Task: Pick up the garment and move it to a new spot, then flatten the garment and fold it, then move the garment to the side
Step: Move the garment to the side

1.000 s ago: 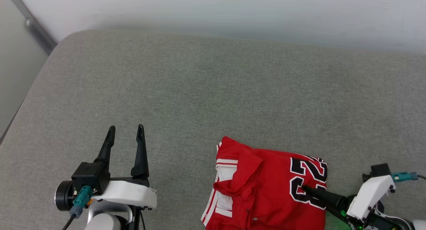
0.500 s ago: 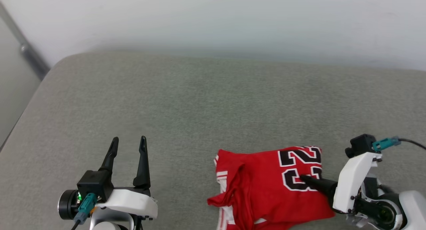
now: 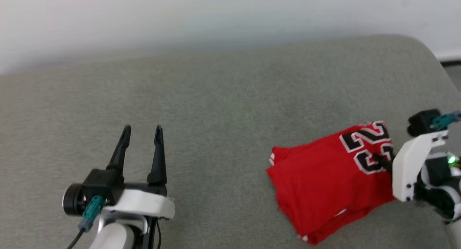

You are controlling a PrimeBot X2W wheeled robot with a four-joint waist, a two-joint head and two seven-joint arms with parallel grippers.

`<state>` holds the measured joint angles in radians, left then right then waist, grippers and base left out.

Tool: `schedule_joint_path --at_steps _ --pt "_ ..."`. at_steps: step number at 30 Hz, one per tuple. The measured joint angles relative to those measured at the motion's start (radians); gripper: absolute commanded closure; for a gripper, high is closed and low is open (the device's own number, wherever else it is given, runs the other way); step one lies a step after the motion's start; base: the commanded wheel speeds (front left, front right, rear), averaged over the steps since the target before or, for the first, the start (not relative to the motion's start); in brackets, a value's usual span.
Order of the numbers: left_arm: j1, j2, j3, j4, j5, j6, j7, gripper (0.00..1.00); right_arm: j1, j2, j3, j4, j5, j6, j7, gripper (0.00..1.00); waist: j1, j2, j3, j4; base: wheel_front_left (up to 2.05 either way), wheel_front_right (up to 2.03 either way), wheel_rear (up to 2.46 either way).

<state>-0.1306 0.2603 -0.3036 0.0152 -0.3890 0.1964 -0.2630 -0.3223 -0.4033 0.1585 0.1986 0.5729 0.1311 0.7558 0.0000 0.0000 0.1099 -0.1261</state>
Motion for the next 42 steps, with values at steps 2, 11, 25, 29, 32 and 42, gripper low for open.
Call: schedule_joint_path --at_steps 2,11,25,29,32,42 --pt "-0.040 0.005 -0.005 -0.011 0.018 -0.003 0.000 0.00 -0.042 -0.013 -0.011 0.027 -0.041 0.000 -0.035 1.00 0.0000 0.0000 0.040 -0.023 0.00 0.00 0.00" --pt "-0.225 0.016 -0.056 -0.050 0.077 -0.044 0.037 0.00 -0.213 -0.063 -0.181 0.204 -0.217 0.000 -0.249 1.00 0.0001 0.0000 0.245 -0.115 0.00 0.00 0.00" --pt "-0.386 0.053 -0.077 -0.102 0.127 -0.065 0.090 0.00 -0.420 -0.018 -0.478 0.502 -0.379 0.000 -0.567 0.70 0.0002 0.0000 0.501 -0.181 0.00 0.00 0.00" --pt "-0.392 0.059 -0.077 -0.098 0.129 -0.065 0.092 0.00 -0.438 0.003 -0.497 0.584 -0.411 0.000 -0.649 0.00 0.0002 0.0000 0.522 -0.177 0.00 0.00 0.00" --pt "-0.390 0.063 -0.074 -0.091 0.124 -0.064 0.089 0.00 -0.443 0.001 -0.506 0.628 -0.445 0.000 -0.714 0.00 0.0001 0.0000 0.509 -0.173 0.00 0.00 0.00" --pt "-0.292 0.049 -0.058 -0.017 0.067 -0.055 0.045 0.00 -0.412 -0.015 -0.476 0.657 -0.493 0.000 -0.853 0.00 0.0000 0.0000 0.378 -0.170 0.00 0.00 0.00"
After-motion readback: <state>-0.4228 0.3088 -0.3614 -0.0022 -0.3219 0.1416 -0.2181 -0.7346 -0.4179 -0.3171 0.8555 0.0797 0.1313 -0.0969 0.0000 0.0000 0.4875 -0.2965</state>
